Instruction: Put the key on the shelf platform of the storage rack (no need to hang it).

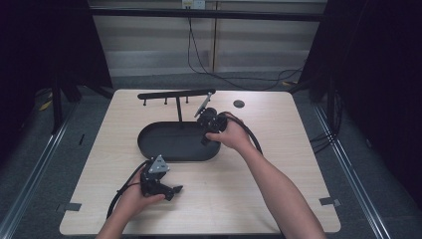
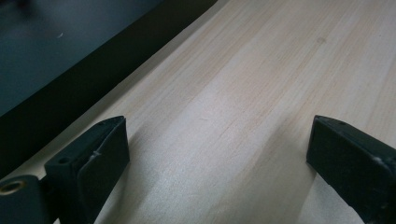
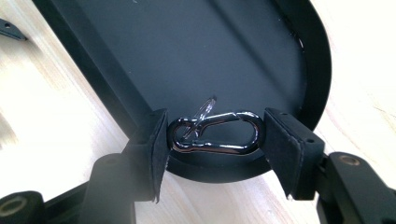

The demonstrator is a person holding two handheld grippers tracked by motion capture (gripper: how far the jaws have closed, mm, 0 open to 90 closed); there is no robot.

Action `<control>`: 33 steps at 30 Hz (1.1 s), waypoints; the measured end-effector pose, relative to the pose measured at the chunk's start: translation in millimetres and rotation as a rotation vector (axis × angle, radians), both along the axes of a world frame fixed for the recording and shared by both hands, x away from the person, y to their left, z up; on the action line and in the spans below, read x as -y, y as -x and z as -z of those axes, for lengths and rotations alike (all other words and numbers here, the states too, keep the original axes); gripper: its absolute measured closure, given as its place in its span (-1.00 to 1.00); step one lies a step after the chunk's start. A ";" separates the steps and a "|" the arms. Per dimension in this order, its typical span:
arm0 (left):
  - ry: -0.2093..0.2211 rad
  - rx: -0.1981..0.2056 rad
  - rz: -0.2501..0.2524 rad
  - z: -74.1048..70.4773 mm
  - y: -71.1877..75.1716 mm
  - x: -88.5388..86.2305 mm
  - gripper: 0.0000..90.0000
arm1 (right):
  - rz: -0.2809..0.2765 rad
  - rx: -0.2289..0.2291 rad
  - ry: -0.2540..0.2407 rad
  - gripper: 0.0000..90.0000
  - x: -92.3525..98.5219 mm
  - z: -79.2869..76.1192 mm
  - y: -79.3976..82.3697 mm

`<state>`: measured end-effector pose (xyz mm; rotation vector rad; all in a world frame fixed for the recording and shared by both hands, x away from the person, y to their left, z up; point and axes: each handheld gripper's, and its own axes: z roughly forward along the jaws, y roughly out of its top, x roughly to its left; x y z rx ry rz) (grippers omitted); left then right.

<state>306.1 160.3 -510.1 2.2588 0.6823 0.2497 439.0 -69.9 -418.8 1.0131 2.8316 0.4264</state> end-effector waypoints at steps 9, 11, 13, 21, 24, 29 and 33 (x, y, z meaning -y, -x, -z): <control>0.000 0.001 -0.001 0.1 0.0 0.1 -0.88 | 0.007 -0.006 -0.006 -0.06 0.4 5.0 -4.4; 0.000 0.001 0.000 0.1 0.0 0.0 -0.88 | 0.005 -0.012 -0.004 -0.06 -0.5 6.3 -5.0; 0.000 0.001 -0.001 0.1 0.0 0.1 -0.88 | 0.005 -0.015 -0.002 -0.06 -1.9 8.2 -5.1; 0.000 0.001 -0.002 0.0 0.1 0.0 -0.88 | -0.007 -0.006 -0.002 -0.06 -6.6 13.6 -5.7; -0.001 0.001 -0.001 0.0 0.1 0.0 -0.88 | 0.000 -0.004 -0.002 -0.06 -7.3 17.5 -5.6; -0.001 0.001 -0.002 0.0 0.1 0.1 -0.88 | 0.009 -0.001 -0.008 -0.06 -7.6 25.6 -5.4; -0.001 0.001 -0.002 0.0 0.1 0.0 -0.88 | 0.005 0.002 -0.004 -0.06 -9.1 27.9 -4.7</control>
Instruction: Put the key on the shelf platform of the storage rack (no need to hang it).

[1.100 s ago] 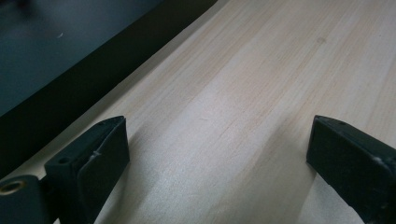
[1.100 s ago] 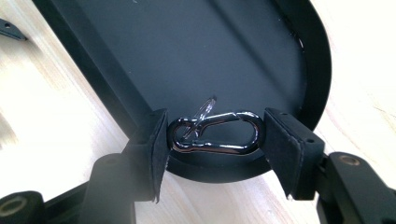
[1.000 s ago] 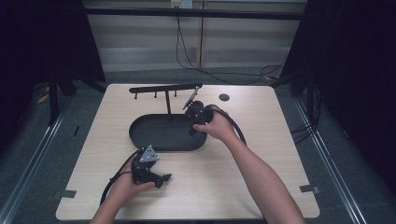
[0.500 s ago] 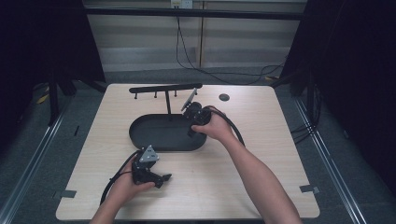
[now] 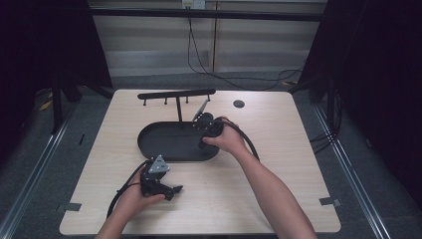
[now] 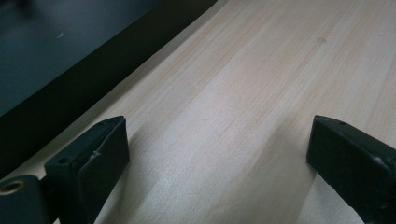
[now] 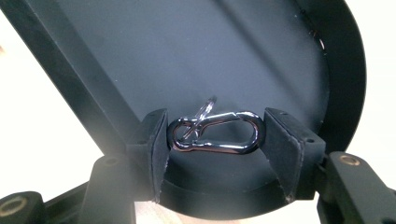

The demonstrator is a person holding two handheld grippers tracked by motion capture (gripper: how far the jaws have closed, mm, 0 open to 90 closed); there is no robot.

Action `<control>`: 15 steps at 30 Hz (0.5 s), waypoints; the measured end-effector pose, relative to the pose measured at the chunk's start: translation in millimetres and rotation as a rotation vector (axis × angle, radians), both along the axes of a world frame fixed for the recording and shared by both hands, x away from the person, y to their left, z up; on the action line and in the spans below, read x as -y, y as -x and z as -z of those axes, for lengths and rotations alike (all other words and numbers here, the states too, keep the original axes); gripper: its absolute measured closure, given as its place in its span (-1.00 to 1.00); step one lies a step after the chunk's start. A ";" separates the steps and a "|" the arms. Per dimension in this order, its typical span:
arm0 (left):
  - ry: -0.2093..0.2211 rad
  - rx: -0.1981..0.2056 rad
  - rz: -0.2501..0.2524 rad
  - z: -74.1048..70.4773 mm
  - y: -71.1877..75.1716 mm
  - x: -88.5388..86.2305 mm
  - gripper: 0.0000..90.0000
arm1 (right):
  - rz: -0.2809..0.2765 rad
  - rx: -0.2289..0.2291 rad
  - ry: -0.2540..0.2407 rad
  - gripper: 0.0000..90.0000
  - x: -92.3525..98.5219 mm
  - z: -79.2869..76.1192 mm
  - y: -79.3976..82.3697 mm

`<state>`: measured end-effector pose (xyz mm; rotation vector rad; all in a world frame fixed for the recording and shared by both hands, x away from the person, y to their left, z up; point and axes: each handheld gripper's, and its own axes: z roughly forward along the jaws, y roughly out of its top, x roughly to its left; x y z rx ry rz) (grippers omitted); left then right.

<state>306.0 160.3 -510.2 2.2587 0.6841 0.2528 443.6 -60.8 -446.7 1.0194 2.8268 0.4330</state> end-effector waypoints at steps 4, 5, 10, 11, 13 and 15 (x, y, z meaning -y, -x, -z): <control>0.001 0.000 0.000 0.0 0.0 0.0 -0.88 | -0.005 0.009 -0.010 -0.06 -2.4 1.7 -0.7; 0.000 0.000 0.000 0.0 0.0 0.0 -0.88 | -0.005 0.010 -0.010 -0.06 -3.1 2.3 -0.8; 0.002 -0.001 0.000 0.1 0.1 0.1 -0.88 | -0.012 0.000 -0.003 -0.06 -5.0 8.0 -2.0; 0.001 0.000 0.000 0.1 0.0 0.1 -0.88 | -0.008 0.003 -0.005 -0.06 -5.4 9.0 -2.0; 0.001 0.000 0.000 0.0 0.0 0.0 -0.88 | -0.001 -0.003 -0.010 -0.06 -5.7 10.3 -2.4; 0.000 -0.001 0.000 0.0 0.1 0.0 -0.88 | -0.005 0.003 -0.009 -0.06 -5.8 11.0 -3.1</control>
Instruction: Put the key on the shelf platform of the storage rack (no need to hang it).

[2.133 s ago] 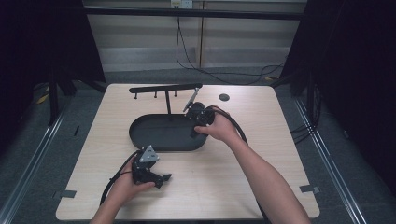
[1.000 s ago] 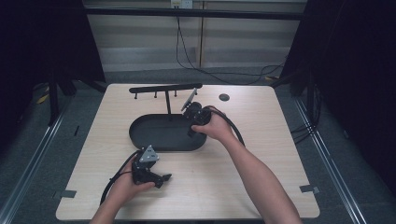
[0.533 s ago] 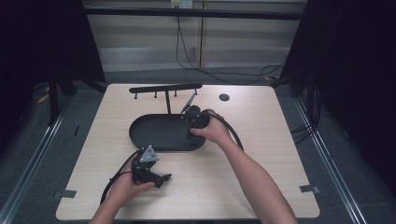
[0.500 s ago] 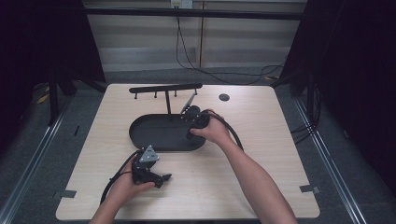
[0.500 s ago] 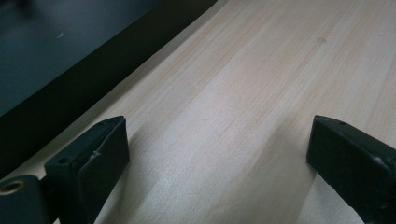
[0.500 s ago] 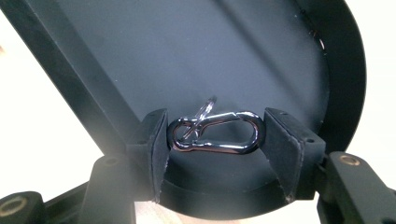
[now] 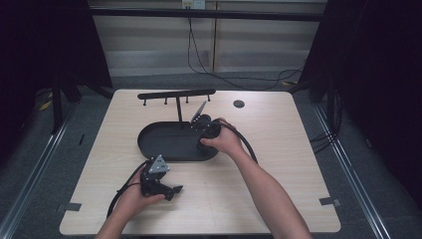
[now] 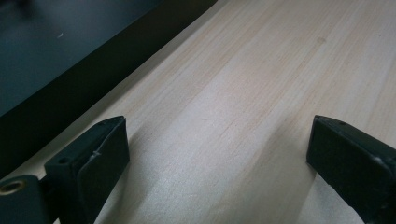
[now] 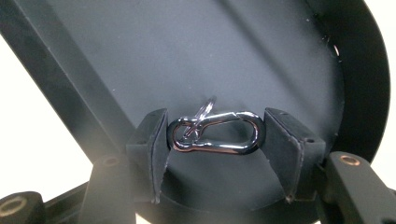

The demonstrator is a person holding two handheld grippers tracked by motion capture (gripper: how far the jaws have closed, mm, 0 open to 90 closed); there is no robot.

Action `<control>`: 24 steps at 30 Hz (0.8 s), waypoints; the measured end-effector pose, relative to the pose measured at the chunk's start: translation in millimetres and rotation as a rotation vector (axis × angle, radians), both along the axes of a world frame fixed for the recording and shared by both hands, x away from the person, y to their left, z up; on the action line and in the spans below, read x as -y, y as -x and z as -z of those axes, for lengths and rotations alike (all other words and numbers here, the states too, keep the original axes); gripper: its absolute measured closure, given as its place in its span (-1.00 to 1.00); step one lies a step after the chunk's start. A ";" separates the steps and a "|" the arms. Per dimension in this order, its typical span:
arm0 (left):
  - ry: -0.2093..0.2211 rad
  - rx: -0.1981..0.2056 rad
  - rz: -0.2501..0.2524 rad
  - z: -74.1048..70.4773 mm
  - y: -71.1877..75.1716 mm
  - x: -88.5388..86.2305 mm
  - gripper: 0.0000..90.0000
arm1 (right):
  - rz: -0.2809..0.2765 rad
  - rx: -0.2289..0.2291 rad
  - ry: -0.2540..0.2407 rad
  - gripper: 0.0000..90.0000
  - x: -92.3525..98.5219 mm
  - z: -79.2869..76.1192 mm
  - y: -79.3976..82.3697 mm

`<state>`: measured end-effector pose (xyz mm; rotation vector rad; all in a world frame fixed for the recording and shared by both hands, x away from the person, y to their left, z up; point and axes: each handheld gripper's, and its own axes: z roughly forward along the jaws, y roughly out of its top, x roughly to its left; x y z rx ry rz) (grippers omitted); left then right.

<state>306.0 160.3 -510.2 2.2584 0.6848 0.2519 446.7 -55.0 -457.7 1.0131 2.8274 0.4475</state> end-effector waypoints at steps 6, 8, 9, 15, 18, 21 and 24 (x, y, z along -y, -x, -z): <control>0.001 0.000 0.000 0.0 0.0 0.1 -0.88 | 0.008 0.004 -0.006 -0.06 -1.4 1.2 -1.5; 0.000 0.000 0.000 0.0 0.0 0.0 -0.88 | 0.011 0.007 -0.008 -0.06 -1.7 2.5 -1.9; 0.000 0.000 0.000 0.0 0.0 0.0 -0.88 | 0.007 0.009 -0.006 -0.06 -1.6 2.9 -2.4; 0.000 0.001 0.001 0.0 -0.1 0.0 -0.88 | 0.008 0.004 0.001 -0.07 -4.6 7.2 -3.5; 0.000 0.001 0.000 0.0 -0.1 0.0 -0.88 | 0.005 0.004 0.003 -0.07 -6.0 9.1 -3.4; 0.000 0.001 0.000 0.0 -0.1 0.0 -0.88 | 0.011 -0.001 -0.005 -0.08 -6.2 10.8 -3.1; 0.000 0.000 0.001 0.0 -0.1 0.1 -0.89 | 0.017 -0.003 -0.014 -0.16 -4.7 9.3 -3.4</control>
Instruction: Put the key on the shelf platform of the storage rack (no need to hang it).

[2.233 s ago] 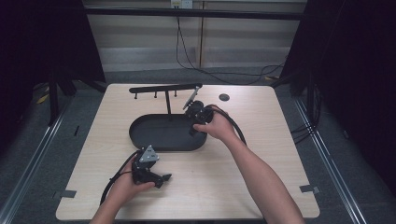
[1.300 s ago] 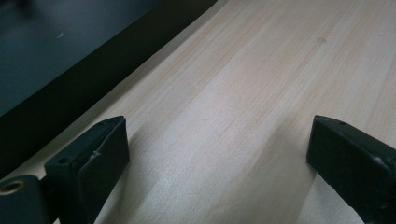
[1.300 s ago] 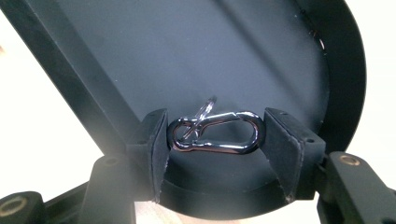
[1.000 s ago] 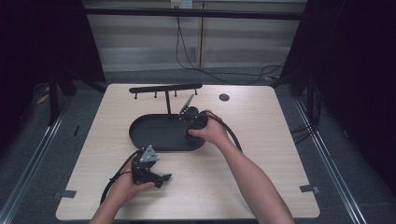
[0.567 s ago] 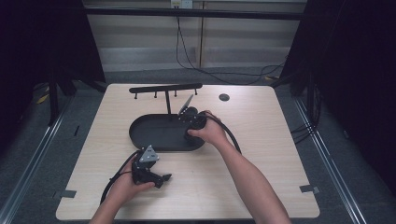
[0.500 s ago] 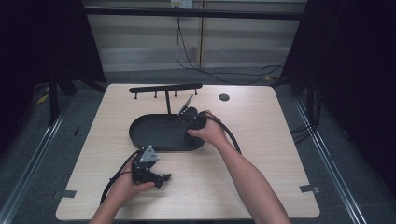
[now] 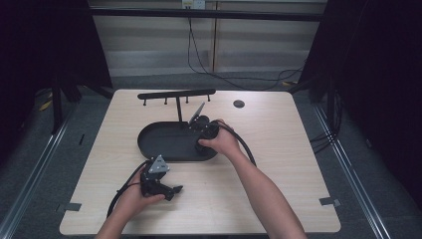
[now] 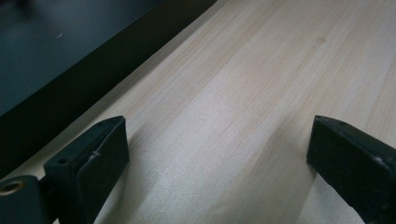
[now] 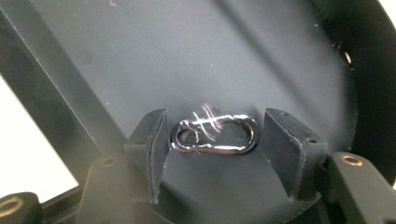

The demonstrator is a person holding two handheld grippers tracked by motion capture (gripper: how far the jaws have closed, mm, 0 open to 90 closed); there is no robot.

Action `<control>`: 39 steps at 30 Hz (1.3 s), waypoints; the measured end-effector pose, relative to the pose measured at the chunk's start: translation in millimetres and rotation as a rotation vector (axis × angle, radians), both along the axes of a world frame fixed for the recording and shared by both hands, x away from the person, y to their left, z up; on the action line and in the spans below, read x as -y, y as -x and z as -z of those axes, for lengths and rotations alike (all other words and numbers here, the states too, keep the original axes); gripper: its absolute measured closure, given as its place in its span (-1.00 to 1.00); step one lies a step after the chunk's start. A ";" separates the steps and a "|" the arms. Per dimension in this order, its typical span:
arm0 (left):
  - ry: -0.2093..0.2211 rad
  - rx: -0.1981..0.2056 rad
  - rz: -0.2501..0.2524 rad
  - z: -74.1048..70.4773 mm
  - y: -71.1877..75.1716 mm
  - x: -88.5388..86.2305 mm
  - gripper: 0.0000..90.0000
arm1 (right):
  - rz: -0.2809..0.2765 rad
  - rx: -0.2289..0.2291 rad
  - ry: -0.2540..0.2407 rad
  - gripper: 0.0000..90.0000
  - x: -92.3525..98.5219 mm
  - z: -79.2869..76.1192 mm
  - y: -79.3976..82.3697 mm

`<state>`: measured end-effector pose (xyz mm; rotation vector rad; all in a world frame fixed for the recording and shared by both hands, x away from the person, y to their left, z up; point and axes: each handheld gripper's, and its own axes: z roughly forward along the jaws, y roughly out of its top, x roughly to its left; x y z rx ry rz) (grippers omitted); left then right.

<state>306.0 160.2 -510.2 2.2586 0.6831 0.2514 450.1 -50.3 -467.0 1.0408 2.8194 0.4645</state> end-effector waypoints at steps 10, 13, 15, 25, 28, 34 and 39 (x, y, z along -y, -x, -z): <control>0.001 0.000 0.001 0.1 0.1 0.1 -0.89 | 0.009 0.019 -0.022 -0.31 6.1 -8.2 2.6; -0.001 0.000 0.002 0.0 0.2 0.0 -0.89 | 0.016 0.018 -0.030 -0.33 8.3 -9.4 4.5; -0.001 0.001 0.002 0.0 0.3 -0.1 -0.89 | 0.019 0.014 -0.040 -0.36 9.5 -10.3 5.7; -0.001 0.000 0.002 0.0 0.2 -0.1 -0.89 | 0.002 0.018 -0.060 -0.39 12.8 -19.7 13.4; -0.002 0.000 0.002 0.0 0.3 -0.1 -0.89 | 0.003 0.022 -0.064 -0.40 14.8 -22.5 16.7; 0.000 -0.003 0.002 0.0 0.3 0.0 -0.89 | 0.006 0.023 -0.083 -0.40 24.5 -27.9 23.4; 0.000 -0.003 0.002 0.0 0.4 0.0 -0.89 | 0.011 0.022 -0.093 -0.40 33.7 -31.2 26.9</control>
